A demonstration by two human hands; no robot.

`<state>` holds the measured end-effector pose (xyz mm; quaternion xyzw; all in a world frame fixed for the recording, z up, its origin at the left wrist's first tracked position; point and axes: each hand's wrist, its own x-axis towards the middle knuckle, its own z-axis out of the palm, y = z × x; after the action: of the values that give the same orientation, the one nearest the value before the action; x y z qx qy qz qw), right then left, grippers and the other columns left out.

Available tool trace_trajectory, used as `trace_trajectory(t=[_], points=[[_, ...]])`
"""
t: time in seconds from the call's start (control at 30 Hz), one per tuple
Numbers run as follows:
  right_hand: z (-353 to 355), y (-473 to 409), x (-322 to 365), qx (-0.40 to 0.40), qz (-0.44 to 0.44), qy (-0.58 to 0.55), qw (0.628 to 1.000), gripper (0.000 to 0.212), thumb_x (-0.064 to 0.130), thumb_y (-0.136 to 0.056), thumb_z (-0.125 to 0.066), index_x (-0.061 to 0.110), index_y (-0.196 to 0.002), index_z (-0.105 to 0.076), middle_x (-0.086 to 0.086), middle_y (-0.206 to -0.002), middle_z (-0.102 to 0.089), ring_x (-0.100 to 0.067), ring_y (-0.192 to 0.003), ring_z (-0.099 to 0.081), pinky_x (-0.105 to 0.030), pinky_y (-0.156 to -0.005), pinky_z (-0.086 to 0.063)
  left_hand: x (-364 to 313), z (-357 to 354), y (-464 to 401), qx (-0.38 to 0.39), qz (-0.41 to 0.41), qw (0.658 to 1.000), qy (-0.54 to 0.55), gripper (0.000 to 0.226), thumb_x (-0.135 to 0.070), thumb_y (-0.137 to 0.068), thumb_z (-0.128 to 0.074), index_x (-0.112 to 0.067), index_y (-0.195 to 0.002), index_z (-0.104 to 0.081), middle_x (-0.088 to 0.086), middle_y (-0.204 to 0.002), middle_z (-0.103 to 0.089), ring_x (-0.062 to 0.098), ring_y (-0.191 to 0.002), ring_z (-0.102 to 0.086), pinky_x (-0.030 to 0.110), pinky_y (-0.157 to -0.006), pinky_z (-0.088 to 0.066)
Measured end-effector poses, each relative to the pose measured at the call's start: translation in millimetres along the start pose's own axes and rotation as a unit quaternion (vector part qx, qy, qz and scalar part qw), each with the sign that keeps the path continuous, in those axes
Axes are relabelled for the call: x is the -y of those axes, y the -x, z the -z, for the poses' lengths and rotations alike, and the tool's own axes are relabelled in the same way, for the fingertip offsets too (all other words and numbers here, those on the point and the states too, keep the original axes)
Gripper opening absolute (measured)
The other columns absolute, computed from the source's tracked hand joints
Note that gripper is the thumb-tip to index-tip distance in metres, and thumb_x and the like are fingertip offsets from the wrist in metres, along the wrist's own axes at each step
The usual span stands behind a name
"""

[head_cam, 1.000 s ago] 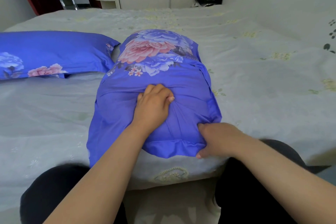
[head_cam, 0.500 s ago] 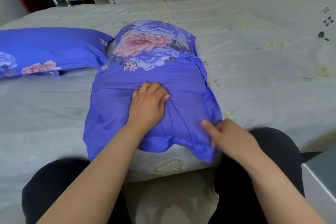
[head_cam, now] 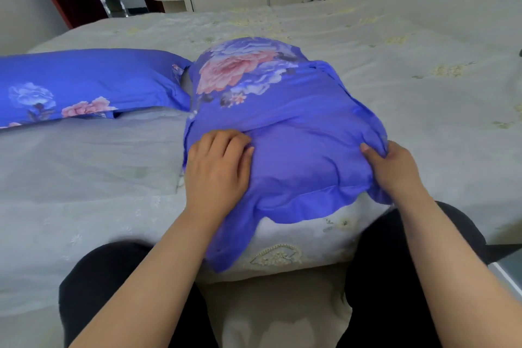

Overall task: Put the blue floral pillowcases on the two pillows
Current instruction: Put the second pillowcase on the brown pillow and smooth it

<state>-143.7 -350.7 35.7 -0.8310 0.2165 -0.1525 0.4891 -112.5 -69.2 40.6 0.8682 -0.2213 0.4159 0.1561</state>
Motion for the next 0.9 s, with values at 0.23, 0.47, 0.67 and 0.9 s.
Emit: trace_trajectory(t=[0.23,0.47,0.67,0.9], points=[[-37,46,23,-0.206,0.323,0.118,0.916,0.028,0.019,-0.088,-0.056,0.009,-0.114,-0.057,-0.013,-0.115,-0.056,-0.032,-0.106,-0.049,-0.043,-0.090,-0.038,9,-9,64,-0.018,0.222,0.954,0.200,0.049,-0.031,-0.088,-0.054,-0.008,-0.130,-0.047,0.014,-0.135,-0.042,0.025,-0.126,-0.039,0.027,-0.107,-0.032],[-122,88,31,-0.042,0.486,0.239,0.840,0.040,0.040,-0.084,-0.063,0.021,-0.119,-0.062,-0.011,-0.141,-0.046,-0.026,-0.133,-0.039,-0.044,-0.107,-0.029,16,-20,58,-0.092,0.300,0.920,0.234,0.026,-0.014,-0.087,-0.063,-0.013,-0.113,-0.065,-0.001,-0.138,-0.046,0.010,-0.128,-0.043,0.013,-0.104,-0.031],[-126,73,53,-0.093,0.444,0.196,0.869,0.017,0.034,-0.085,-0.059,0.023,-0.084,-0.071,-0.002,-0.117,-0.065,-0.023,-0.098,-0.063,-0.033,-0.080,-0.041,27,-19,23,-0.092,0.287,0.924,0.234,0.013,-0.013,-0.092,-0.047,-0.007,-0.091,-0.058,-0.006,-0.098,-0.065,0.010,-0.086,-0.060,0.019,-0.072,-0.042],[-106,67,99,-0.075,0.322,0.248,0.911,0.028,0.034,-0.099,-0.036,0.011,-0.099,-0.052,-0.008,-0.071,-0.065,-0.031,-0.065,-0.062,-0.031,-0.049,-0.029,38,-10,-36,0.207,0.267,0.885,0.322,0.037,-0.028,-0.099,-0.043,-0.005,-0.071,-0.047,0.001,-0.066,-0.044,0.015,-0.066,-0.037,0.029,-0.063,-0.031]])
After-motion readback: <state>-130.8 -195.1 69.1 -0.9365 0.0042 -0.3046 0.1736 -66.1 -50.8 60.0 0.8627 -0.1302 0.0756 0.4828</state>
